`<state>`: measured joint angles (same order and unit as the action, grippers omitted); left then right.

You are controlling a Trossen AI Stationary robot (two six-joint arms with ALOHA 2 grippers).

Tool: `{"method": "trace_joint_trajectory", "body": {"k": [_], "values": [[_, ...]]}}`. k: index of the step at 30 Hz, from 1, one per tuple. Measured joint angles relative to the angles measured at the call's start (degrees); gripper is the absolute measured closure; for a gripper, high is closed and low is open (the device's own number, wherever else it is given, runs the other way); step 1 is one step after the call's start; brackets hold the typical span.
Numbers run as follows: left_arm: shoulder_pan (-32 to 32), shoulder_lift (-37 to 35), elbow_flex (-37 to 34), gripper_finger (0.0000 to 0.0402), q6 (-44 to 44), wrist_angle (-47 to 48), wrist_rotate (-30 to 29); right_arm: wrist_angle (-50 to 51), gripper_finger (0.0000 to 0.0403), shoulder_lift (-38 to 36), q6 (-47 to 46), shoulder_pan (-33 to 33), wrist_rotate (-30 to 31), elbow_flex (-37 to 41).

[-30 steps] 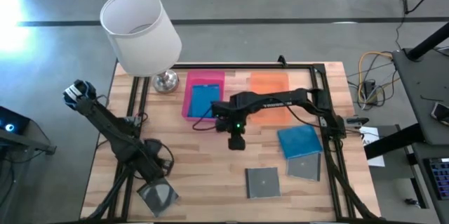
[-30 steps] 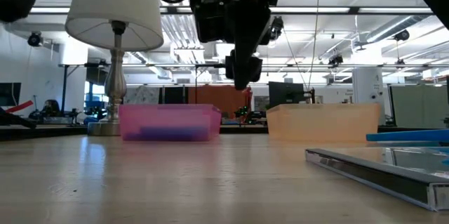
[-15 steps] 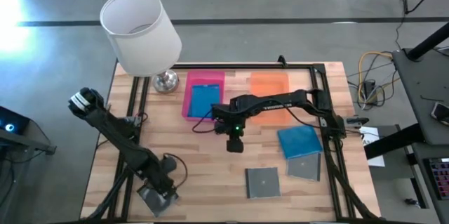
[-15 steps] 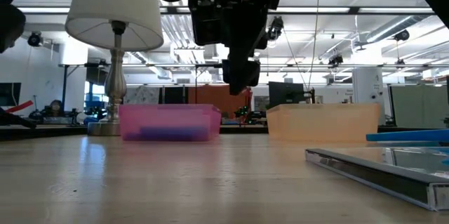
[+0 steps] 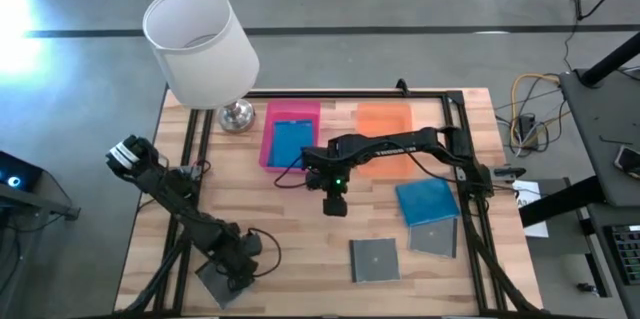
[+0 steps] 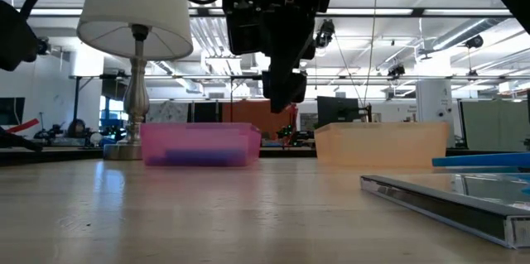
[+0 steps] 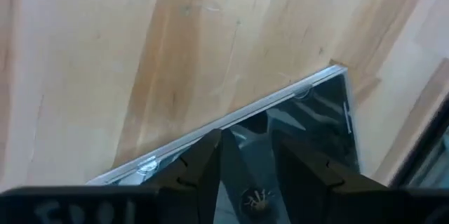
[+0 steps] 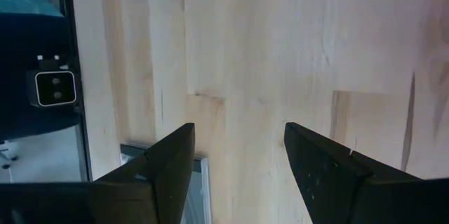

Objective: Pick & place jewel cases by type
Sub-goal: Put the left black cd case into the orange bin

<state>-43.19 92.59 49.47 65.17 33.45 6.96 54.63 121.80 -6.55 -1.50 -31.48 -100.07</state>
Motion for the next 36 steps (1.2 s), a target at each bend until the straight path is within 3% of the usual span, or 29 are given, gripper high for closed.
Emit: {"method": "trace_joint_trajectory", "body": {"k": [10, 14, 18, 23, 25, 30, 36], "values": [[8.6, -4.7, -0.6, 0.0288, 5.3, 4.9, -23.6, 0.0, 0.0188, 0.0, -3.7, 0.0, 0.2, 0.0], [11.9, -10.4, -0.4, 0.0288, 12.3, 10.0, -31.7, -0.1, 0.0188, -0.1, -11.6, 0.0, 0.2, 0.0], [12.8, -14.5, -0.4, 0.0288, 21.3, 23.1, -29.9, -3.8, 0.0188, 0.0, -25.5, 0.4, 0.2, 0.0], [11.5, -17.2, -3.7, 0.0288, 26.6, 25.9, -14.0, -16.7, 0.0188, 0.8, -34.6, 3.3, 0.2, 0.1], [9.7, -18.8, -4.6, 0.0288, 30.0, 23.0, -14.4, -20.5, 0.0188, 1.1, -37.1, 4.1, 1.0, 0.1], [6.5, -23.2, -4.9, 0.0288, 39.3, 22.9, -22.1, -22.0, 0.0188, 2.1, -39.3, 4.3, 4.5, 0.6], [2.8, -27.9, -9.4, 0.0288, 40.7, 21.3, -20.9, -22.6, 0.0188, 2.0, -32.2, 5.0, 4.5, 5.9]]}}
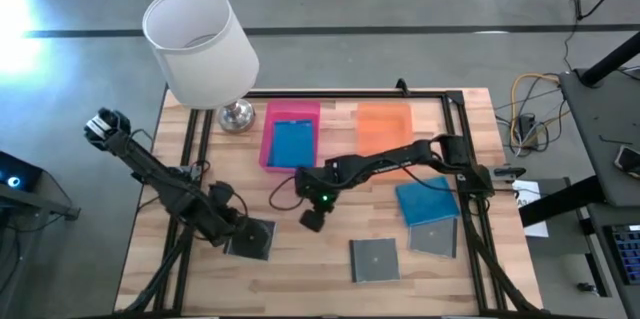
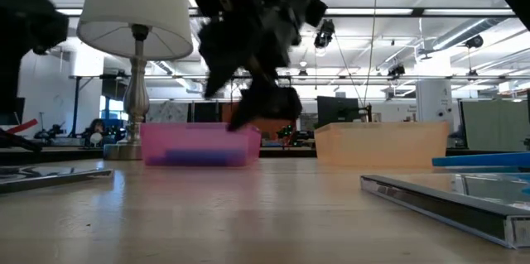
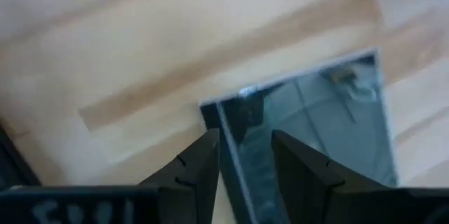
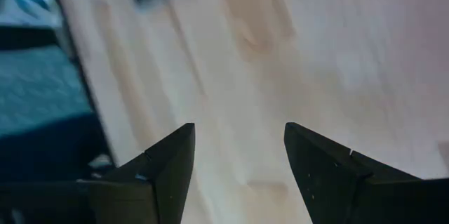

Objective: Pick & place jewel cases by type
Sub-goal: Put the left black cd case into the orange bin

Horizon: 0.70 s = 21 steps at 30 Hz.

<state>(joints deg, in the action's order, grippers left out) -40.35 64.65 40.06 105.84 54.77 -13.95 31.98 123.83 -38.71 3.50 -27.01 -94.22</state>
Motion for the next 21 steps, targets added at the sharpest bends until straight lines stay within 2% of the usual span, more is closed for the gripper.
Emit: {"method": "trace_joint_trajectory", "body": {"k": [4, 7, 13, 18, 21], "values": [[-1.9, -3.5, -5.1, 0.0292, -2.5, -6.9, 1.4, -0.6, 0.0194, 0.0, 0.9, 0.5, 0.1, 3.1], [-2.2, -5.7, -8.3, 0.0312, -4.7, -10.7, 2.1, -1.0, 0.0215, 0.0, 1.5, 1.8, 0.2, 4.1], [-2.2, -9.2, -12.0, 0.0389, -10.1, -11.4, 3.4, -2.9, 0.0299, 0.0, -1.6, 3.5, -0.2, 4.5], [-2.2, -11.0, -14.5, 0.0401, -15.5, -11.4, 6.5, -11.0, 0.0379, 0.0, -8.3, 3.9, -0.6, 6.8], [-2.6, -12.0, -15.2, 0.0401, -17.1, -11.5, 8.0, -17.5, 0.0389, 0.8, -13.8, 3.9, -1.4, 7.8]]}}
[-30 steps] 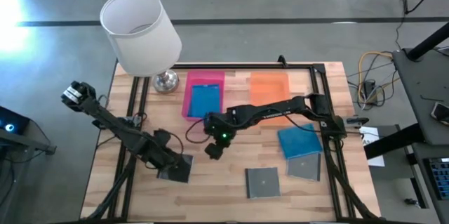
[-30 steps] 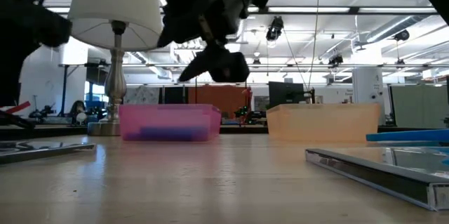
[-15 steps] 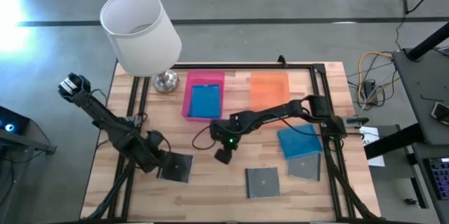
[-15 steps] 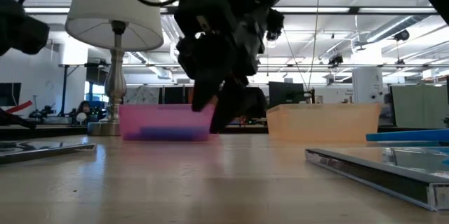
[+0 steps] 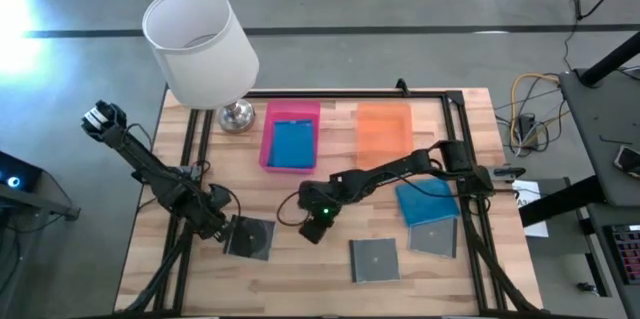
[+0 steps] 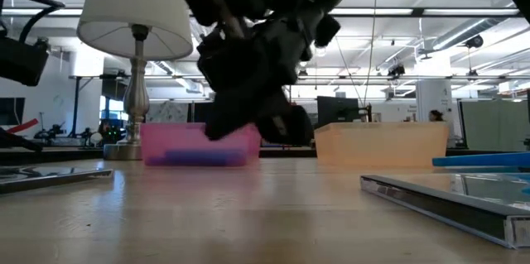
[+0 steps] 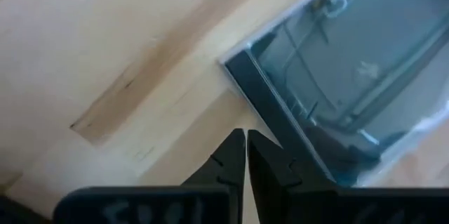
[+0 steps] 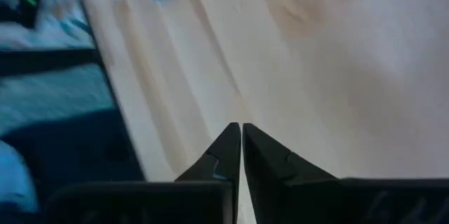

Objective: Pick & place jewel cases by type
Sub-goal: Put the left black cd case into the orange bin

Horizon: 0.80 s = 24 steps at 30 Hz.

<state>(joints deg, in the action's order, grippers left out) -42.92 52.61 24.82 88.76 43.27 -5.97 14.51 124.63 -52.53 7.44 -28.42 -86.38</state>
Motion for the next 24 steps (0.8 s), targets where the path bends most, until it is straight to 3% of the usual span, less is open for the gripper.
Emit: {"method": "trace_joint_trajectory", "body": {"k": [6, 12, 20, 24], "values": [[-2.3, -0.7, -1.2, 0.0401, -2.4, -3.0, 2.9, -7.0, 0.0390, 5.9, -6.1, 0.2, -0.4, -2.7], [-6.2, 0.0, -4.7, 0.0401, 1.0, -8.9, 3.9, -6.5, 0.0390, 10.0, -4.4, 0.2, -0.2, -9.5], [-7.8, 0.9, -10.0, 0.0401, 4.8, -18.5, -0.3, 1.1, 0.0390, 11.4, 6.1, 0.2, 7.0, -15.7], [-7.8, 1.0, -13.0, 0.0401, 5.7, -25.6, -3.3, 2.2, 0.0390, 11.7, 5.9, -0.2, 7.2, -16.0]]}}
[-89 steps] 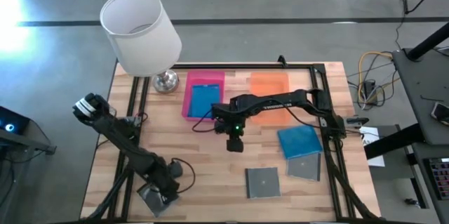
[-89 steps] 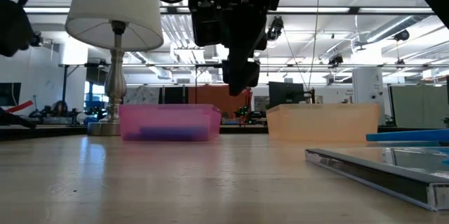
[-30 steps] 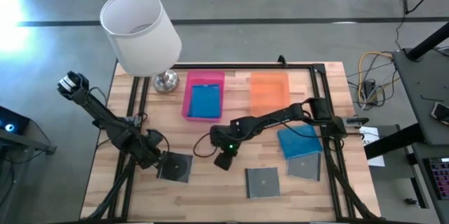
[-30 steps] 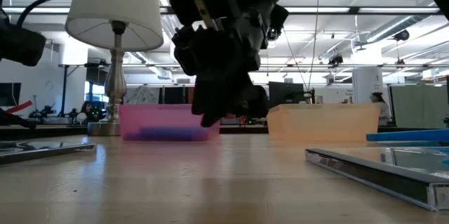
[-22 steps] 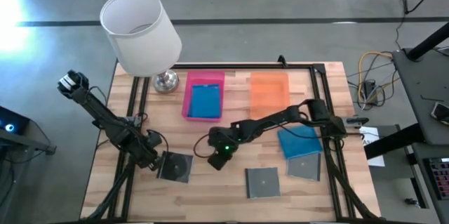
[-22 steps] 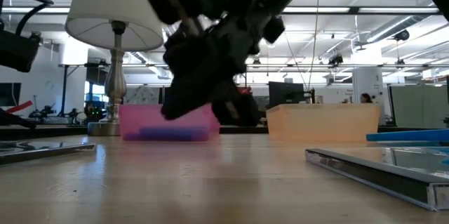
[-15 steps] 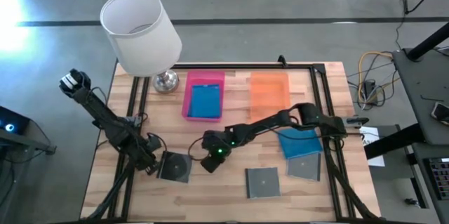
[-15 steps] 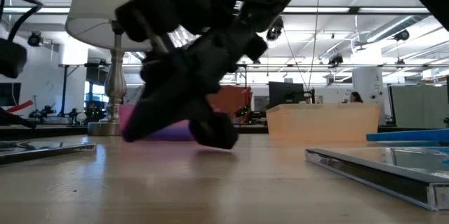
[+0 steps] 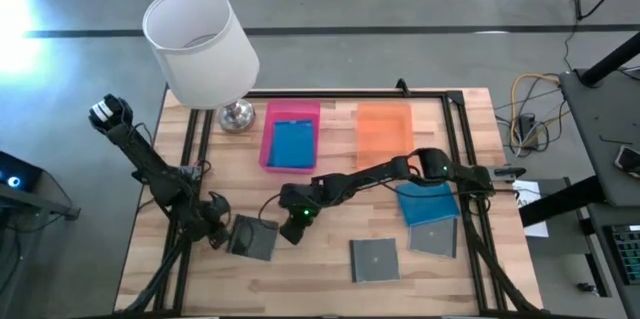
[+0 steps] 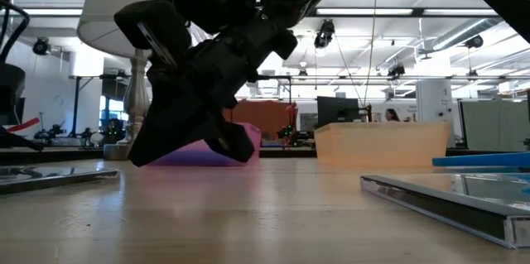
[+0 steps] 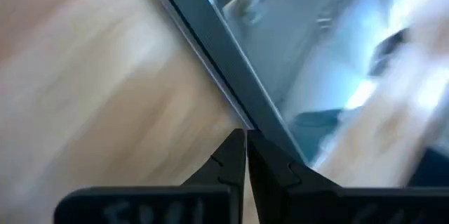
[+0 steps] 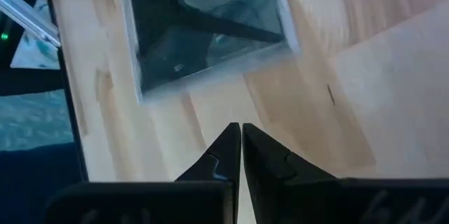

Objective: Pick & place jewel cases by type
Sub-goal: Put the left black cd case into the orange bin

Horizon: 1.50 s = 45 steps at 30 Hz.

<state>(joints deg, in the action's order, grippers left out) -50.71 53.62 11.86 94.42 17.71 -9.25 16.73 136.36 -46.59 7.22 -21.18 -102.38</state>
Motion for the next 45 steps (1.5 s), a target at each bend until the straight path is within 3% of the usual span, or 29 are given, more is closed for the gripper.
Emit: {"method": "trace_joint_trajectory", "body": {"k": [11, 19, 26, 32, 45], "values": [[0.4, 3.6, -1.7, 0.0401, 2.2, -9.2, -2.4, 0.0, 0.0390, 1.8, -2.8, 0.6, -2.4, 0.2], [2.7, 11.3, -1.3, 0.0401, 2.2, -20.2, -3.8, 0.9, 0.0390, 1.8, -2.5, 0.7, -1.3, 0.2], [3.7, 15.2, 1.6, 0.0401, 1.2, -21.5, -4.3, 2.7, 0.0390, 1.8, -1.6, 0.7, -1.8, 0.3], [3.7, 14.2, 2.7, 0.0401, 1.0, -22.0, -6.8, 5.7, 0.0390, 1.7, -0.4, 0.7, -2.3, 0.2], [3.8, 9.6, 6.1, 0.0401, -2.1, -24.5, -19.7, 13.2, 0.0390, 1.5, 4.7, 0.8, -5.5, 0.3]]}}
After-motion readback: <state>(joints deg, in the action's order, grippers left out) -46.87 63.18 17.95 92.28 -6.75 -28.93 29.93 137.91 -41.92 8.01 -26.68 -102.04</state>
